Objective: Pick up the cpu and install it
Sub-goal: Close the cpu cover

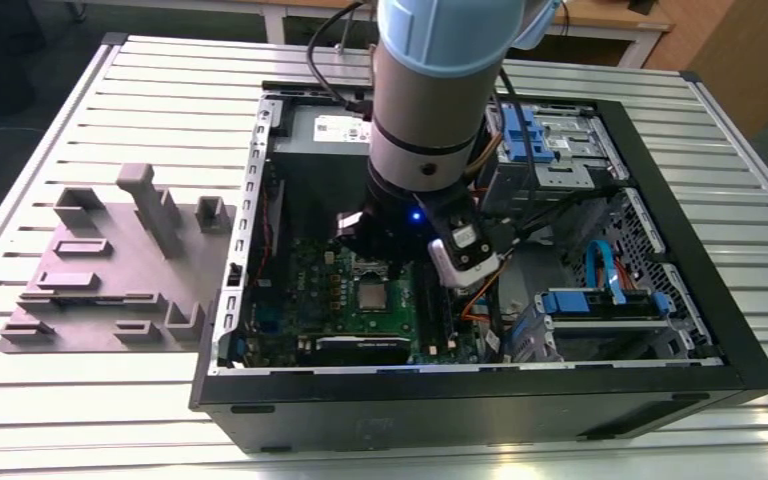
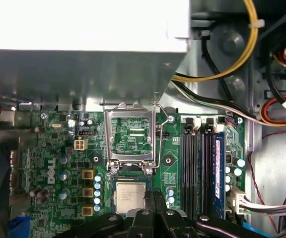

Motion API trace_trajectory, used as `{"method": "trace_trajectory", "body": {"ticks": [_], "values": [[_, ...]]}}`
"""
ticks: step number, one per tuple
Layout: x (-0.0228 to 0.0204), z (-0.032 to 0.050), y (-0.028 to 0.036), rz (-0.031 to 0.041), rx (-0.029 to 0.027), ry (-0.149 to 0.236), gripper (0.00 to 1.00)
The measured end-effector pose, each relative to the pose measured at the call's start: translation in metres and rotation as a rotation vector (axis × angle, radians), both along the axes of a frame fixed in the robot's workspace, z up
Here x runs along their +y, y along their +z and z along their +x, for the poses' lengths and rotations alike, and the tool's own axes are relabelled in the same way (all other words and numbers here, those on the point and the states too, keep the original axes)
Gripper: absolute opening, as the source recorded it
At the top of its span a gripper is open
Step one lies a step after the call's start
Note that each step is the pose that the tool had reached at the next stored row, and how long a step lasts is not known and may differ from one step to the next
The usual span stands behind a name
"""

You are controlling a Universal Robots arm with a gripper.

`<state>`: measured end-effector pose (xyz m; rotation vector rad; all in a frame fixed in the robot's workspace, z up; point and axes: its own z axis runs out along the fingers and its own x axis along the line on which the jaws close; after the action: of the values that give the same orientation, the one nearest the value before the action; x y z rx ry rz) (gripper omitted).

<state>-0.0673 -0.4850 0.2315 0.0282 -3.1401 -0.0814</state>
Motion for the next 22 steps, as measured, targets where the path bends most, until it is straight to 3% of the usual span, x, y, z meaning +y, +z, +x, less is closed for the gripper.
{"method": "trace_trajectory", "body": {"ticks": [7, 17, 19, 22], "values": [[0.0001, 0.0015, -0.0027, -0.0001, -0.0001, 0.080, 0.10], [0.0081, 0.0105, -0.0058, 0.0001, -0.0014, 0.095, 0.10], [0.0092, 0.0105, -0.0069, 0.0006, -0.0055, 0.101, 0.10], [0.0093, 0.0105, -0.0081, -0.0001, -0.0174, 0.128, 0.10]]}}
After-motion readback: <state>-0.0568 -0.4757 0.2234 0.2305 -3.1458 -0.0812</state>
